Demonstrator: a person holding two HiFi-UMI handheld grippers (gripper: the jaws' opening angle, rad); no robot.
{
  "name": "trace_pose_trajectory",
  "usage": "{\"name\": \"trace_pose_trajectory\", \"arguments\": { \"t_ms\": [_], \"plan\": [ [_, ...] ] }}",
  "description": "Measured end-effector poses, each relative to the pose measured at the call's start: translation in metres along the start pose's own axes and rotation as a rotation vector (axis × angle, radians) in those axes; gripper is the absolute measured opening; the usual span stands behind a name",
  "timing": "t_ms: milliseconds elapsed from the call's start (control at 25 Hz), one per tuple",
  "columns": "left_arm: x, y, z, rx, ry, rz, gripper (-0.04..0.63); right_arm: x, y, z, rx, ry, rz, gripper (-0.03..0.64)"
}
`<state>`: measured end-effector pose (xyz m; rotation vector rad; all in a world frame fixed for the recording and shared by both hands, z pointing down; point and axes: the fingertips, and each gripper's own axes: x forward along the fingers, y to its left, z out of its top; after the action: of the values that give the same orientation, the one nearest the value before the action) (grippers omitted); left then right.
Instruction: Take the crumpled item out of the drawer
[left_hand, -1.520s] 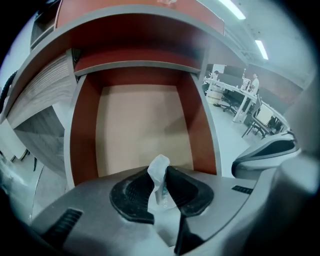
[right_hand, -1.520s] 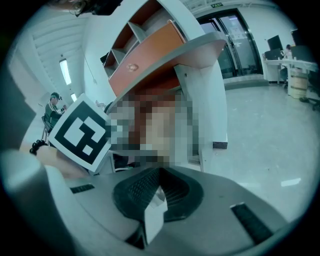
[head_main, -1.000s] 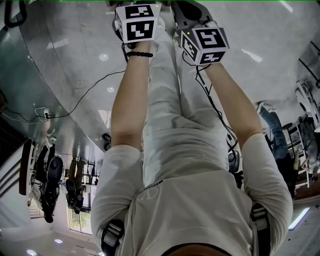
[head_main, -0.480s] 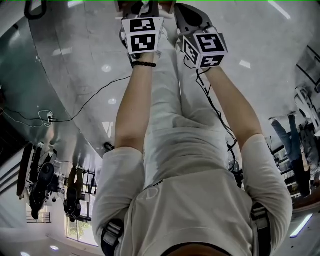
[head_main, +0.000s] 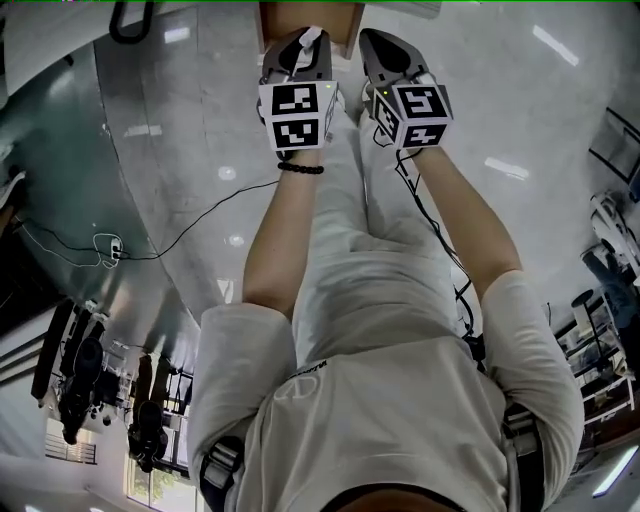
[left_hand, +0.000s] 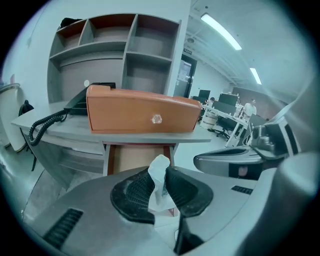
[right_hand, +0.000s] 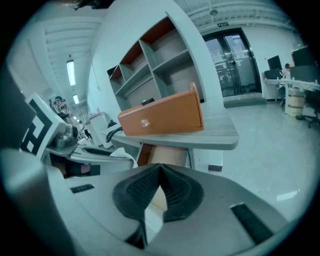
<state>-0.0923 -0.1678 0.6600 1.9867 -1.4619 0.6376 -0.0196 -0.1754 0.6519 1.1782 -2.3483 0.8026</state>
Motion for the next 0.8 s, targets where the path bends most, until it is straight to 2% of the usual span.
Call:
{"name": "trace_pose_trajectory", "arguments": {
  "t_ms": [160, 400, 800],
  "plan": [
    [-0.027, -0.007, 0.022, 0.015, -0.037, 0.001, 0.069, -0.018, 0.008, 0.021, 0.004, -0.02, 0.0, 0.002],
    [-0.066, -0.015, 0.064, 0.086, -0.11, -0.004, 0.069, -0.05, 0.017, 0.064, -0.032, -0.05, -0.024, 0.002],
    [-0.147, -0.023, 0.148, 0.107, -0.269, 0.026, 0.069, -0.113, 0.023, 0.148, -0.077, -0.163, -0.054, 0.002]
  ]
}}
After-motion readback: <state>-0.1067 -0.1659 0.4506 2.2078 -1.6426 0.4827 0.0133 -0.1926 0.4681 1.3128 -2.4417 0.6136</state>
